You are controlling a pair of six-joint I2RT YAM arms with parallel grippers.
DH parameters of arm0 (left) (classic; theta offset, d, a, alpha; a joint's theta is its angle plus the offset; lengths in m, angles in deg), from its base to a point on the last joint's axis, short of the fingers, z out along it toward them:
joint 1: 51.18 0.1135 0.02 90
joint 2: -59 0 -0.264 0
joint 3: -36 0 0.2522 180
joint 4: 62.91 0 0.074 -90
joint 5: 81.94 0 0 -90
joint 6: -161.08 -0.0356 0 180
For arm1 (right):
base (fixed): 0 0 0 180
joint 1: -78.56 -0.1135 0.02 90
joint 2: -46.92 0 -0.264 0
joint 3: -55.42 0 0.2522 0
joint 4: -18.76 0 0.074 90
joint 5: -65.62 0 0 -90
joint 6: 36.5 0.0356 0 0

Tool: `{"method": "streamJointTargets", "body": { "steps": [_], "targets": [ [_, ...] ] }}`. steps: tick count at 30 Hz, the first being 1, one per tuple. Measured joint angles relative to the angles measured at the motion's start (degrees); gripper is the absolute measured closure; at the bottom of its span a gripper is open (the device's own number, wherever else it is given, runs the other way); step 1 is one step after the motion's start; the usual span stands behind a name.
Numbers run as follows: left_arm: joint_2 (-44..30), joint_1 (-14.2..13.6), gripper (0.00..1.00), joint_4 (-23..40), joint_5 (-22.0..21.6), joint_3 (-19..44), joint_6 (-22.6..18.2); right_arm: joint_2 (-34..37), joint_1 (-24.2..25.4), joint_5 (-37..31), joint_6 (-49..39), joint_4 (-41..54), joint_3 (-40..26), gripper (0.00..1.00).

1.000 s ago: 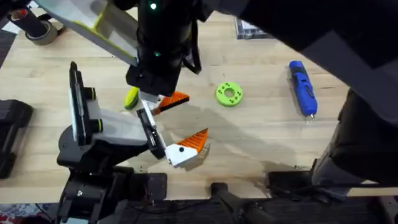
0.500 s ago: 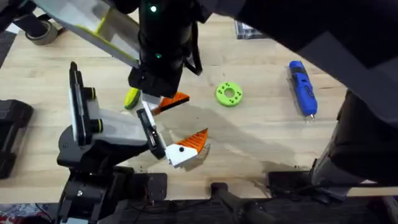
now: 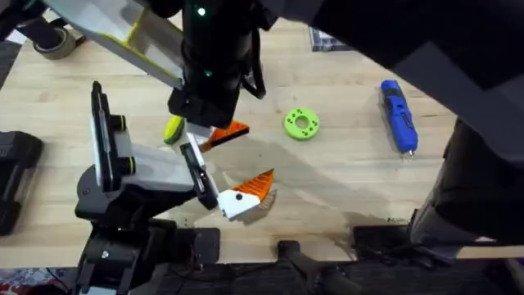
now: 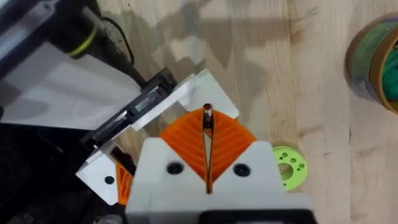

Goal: Pick up the gripper from the table and insert it into the empty holder that is missing its gripper. Then pick up a screw, insert it into the mounting hole, and use the screwdriver to tighten it. Finally, clean up the table by picking up the vegetable and placing it into the bucket.

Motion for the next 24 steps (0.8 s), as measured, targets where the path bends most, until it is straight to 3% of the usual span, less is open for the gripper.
{"method": "streamJointTargets", "body": {
  "steps": [24],
  "targets": [
    [0.0, 0.0, 0.014, 0.0, 0.0, 0.0, 0.0, 1.1, 0.0, 0.0, 0.0, -0.8, 1.5, 0.989]
  ]
}}
